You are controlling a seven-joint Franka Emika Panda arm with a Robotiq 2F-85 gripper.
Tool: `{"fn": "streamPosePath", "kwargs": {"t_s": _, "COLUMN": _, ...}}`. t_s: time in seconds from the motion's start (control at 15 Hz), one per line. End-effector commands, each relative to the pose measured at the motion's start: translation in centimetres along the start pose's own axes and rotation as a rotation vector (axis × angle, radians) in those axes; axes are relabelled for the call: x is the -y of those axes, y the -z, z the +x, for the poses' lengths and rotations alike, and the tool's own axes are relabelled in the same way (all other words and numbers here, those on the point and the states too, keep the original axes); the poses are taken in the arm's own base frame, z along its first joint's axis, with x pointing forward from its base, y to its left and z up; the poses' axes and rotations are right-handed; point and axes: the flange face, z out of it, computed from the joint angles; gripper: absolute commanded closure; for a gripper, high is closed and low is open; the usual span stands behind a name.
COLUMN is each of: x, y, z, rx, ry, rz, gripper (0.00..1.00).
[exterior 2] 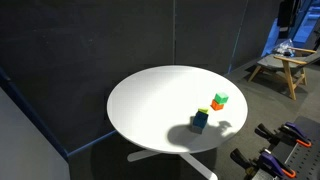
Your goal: Pick up the blue block and put it on the lime green block
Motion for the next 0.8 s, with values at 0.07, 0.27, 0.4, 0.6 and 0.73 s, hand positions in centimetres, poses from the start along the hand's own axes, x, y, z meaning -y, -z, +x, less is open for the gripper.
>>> {"fn": "streamPosePath", "kwargs": {"t_s": 0.07, "x": 0.0, "y": 0.1, "z": 0.0, "rx": 0.0, "ry": 0.0, "rz": 0.0, "gripper": 0.0}}
{"fn": "streamPosePath", "kwargs": {"t_s": 0.27, "x": 0.1, "y": 0.2, "z": 0.1, "rx": -0.004, "ry": 0.006, "rz": 0.008, "gripper": 0.0}}
{"fn": "streamPosePath", "kwargs": {"t_s": 0.4, "x": 0.4, "y": 0.4, "z": 0.4, "rx": -0.018, "ry": 0.018, "rz": 0.021, "gripper": 0.0}}
{"fn": "streamPosePath", "kwargs": {"t_s": 0.6, "x": 1.5, "y": 0.7, "z": 1.0, "rx": -0.049, "ry": 0.045, "rz": 0.035, "gripper": 0.0}}
{"fn": "streamPosePath", "kwargs": {"t_s": 0.73, "x": 2.4, "y": 0.9, "z": 1.6, "rx": -0.081, "ry": 0.072, "rz": 0.052, "gripper": 0.0}}
